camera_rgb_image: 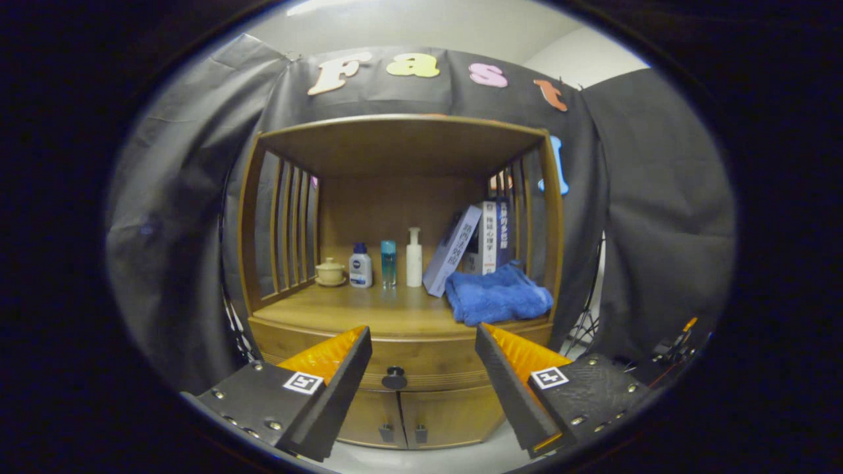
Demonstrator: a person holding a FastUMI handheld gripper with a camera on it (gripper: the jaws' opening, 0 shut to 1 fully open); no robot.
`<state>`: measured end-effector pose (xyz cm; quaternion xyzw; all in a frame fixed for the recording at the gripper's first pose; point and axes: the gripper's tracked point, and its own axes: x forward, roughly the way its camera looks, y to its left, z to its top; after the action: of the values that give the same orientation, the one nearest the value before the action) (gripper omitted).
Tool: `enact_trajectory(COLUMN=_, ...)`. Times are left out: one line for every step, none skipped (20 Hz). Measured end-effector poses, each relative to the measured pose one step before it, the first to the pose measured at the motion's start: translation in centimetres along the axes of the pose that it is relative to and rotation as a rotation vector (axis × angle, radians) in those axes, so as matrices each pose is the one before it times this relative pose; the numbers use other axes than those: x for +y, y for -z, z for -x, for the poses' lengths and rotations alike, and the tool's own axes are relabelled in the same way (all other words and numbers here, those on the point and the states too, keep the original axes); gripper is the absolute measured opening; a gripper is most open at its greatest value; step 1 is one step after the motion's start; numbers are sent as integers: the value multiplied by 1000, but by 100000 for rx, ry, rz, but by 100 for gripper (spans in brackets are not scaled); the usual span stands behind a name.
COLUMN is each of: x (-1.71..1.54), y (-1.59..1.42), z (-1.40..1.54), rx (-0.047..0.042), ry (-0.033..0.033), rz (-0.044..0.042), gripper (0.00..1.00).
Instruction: Pull open the drawer, take out the items inside it, and place them on the countertop above the cabinet.
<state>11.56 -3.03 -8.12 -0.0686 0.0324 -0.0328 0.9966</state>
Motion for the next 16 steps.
enact_trajectory(x=82, y=979, z=-773, rx=1901, ry=-433, rz=16, gripper=99)
enact_trajectory(x=98, y=1207, z=-761, rx=2187, ry=-424, rz=58, gripper=99)
enact_trajectory(x=139, y=1092, z=-625, rx=1634, ry=-284, rz=-134, gripper=99)
enact_trajectory(x=26, y=985, z=-621, rx=1145, ry=32, rz=-152, gripper=99)
enact_trajectory(x=278, y=992, z=-520, rx=1088, ry=-696, rz=-43, gripper=99)
enact_trajectory(x=356, y=1052, z=-554, rx=867, ry=-888, rz=182, gripper=99)
enact_trajectory(x=343, y=826, z=-451, rx=547, ry=-501, rz=320, gripper=99)
enact_trajectory(x=315, y=834, z=-596, rx=712, ry=-485, rz=646, gripper=99)
enact_trajectory(x=339, y=627, z=-732, rx=-97, ry=-64, rz=471, gripper=99)
enact_trajectory(x=568, y=652, z=-723, rx=623, ry=-1162, rz=663, gripper=99)
enact_trajectory(x=416, y=796, z=-787, rx=1017, ry=-527, rz=424, gripper=99)
enact_trajectory(x=411, y=745, z=-691, rx=1677, ry=-1092, rz=941, gripper=99)
enact_trajectory(x=538, y=649, z=-673, rx=547, ry=-1059, rz=109, gripper=94)
enact_trajectory(x=176, y=366, z=-581, rx=388, ry=-83, rz=1080, gripper=88)
enact_trajectory(x=-289, y=606, z=-703, rx=1682, ry=1402, rz=983, gripper=83)
enact_trajectory(x=-141, y=626, z=-850, rx=813, ry=548, rz=-174, gripper=83)
